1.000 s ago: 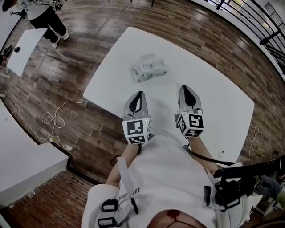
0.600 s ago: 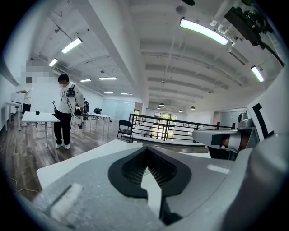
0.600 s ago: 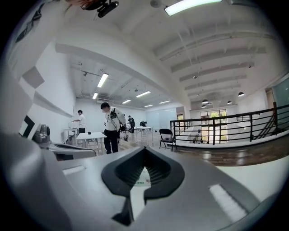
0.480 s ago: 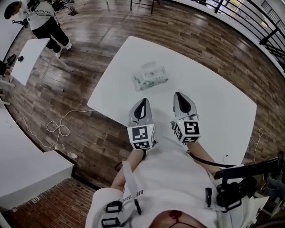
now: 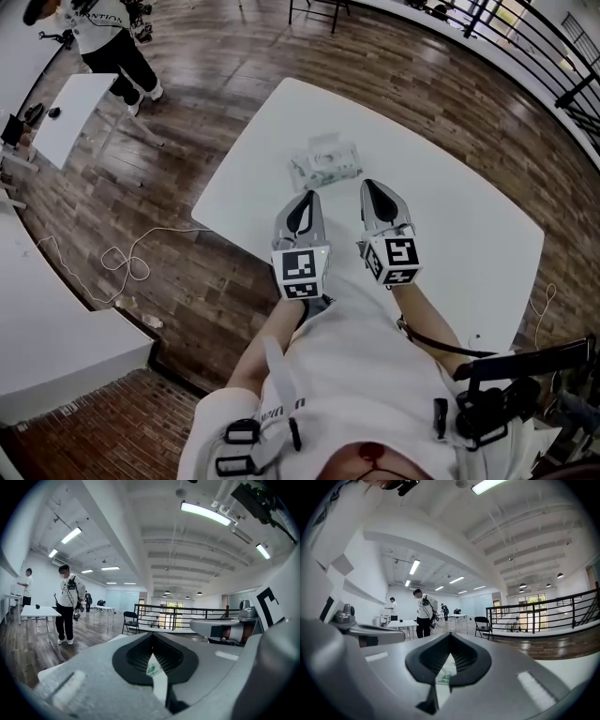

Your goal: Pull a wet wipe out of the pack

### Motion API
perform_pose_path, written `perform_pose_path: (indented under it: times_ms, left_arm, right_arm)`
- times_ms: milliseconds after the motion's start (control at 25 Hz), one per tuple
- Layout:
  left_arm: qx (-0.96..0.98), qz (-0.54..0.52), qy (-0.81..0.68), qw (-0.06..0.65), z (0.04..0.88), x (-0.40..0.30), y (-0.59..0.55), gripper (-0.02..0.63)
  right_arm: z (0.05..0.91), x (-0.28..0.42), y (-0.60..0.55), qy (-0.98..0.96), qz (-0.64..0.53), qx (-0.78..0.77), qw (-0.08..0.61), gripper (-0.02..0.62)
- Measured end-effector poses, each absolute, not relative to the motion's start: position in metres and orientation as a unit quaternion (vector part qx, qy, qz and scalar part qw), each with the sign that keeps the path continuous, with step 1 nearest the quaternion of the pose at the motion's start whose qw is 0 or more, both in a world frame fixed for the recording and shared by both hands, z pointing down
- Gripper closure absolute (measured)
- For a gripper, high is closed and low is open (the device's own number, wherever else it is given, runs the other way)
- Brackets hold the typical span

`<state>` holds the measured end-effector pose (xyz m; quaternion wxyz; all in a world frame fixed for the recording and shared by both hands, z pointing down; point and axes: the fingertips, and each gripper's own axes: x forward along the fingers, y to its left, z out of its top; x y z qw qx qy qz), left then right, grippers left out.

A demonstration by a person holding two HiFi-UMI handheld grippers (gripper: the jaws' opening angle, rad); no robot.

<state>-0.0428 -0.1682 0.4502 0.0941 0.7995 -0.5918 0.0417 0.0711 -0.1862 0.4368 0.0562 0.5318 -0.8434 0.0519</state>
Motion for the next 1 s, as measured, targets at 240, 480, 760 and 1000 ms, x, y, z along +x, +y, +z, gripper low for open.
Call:
perform_pose_path:
  times_ms: [240, 480, 760, 1000]
  left_arm:
    - [0.78, 0.016, -0.619, 0.087, 0.431, -0.06, -0.18, 0.603]
    - [0.774, 0.019, -0.626, 0.092, 0.433, -0.065, -0.177, 0.604]
    - [0.774, 0.02, -0.626, 0.094, 0.434, -0.061, -0.174, 0.603]
    - [0.771, 0.02, -0.628, 0.098, 0.437, -0.06, -0.174, 0.603]
  right_arm:
    - [0.424, 0.058, -0.198, -0.844, 0.058, 0.531, 0.034, 0.591]
    - [0.423, 0.054, -0.199, -0.843, 0.072, 0.533, 0.026, 0.591]
    - [0.425, 0.055, -0.199, -0.842, 0.07, 0.534, 0.035, 0.591]
    - [0.426, 0.056, -0.2, -0.842, 0.072, 0.534, 0.037, 0.591]
